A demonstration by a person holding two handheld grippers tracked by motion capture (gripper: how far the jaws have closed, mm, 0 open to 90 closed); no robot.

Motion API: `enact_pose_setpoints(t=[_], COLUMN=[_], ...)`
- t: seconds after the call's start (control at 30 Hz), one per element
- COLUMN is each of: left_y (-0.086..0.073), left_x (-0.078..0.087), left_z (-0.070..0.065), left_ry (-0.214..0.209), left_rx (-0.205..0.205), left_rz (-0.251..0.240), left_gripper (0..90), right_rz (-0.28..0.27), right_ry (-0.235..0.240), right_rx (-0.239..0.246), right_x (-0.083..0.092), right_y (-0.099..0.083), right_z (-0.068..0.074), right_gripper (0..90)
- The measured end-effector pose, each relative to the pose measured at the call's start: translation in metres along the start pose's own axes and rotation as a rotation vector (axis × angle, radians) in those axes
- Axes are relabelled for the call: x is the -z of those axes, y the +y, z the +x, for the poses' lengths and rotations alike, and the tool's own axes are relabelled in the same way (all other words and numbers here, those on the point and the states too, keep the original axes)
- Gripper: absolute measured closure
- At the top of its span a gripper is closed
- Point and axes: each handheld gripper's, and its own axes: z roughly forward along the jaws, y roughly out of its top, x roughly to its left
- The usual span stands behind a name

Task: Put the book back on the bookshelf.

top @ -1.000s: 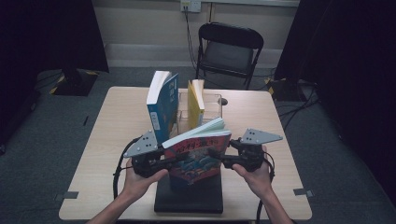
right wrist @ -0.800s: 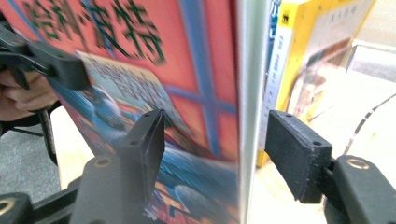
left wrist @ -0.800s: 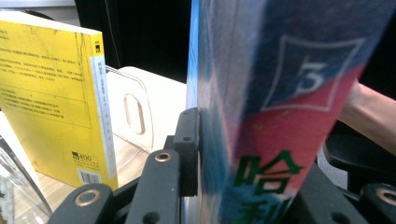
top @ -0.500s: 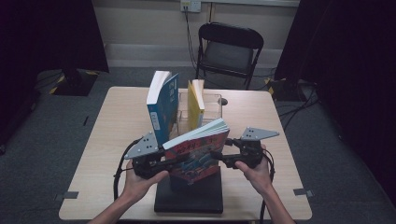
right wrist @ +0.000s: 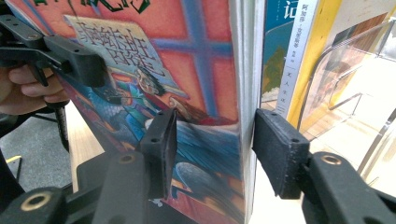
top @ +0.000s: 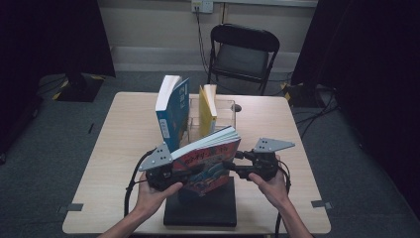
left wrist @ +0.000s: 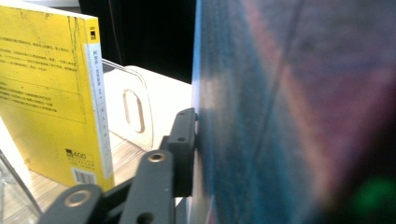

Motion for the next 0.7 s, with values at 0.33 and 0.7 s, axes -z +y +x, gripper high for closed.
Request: enact_pose_setpoints(t=[0.33,0.7], left_y=[-0.003,-0.002], left_x=[0.009,0.015], left_z=[-0.002,0.010], left_ry=[0.029,0.040], left_rx=[-0.025,0.033], left_rz=[-0.018,-0.002], left_gripper=[59.9,74.4], right_rz=[0.014,0.011], right_ry=[0.000,0.020], right_rx=[0.012,0.010], right_x=[-0.004,-0.011], right_y=[0.002,0.004], right_z=[0.007,0.010], right_gripper=[52.8,51.5])
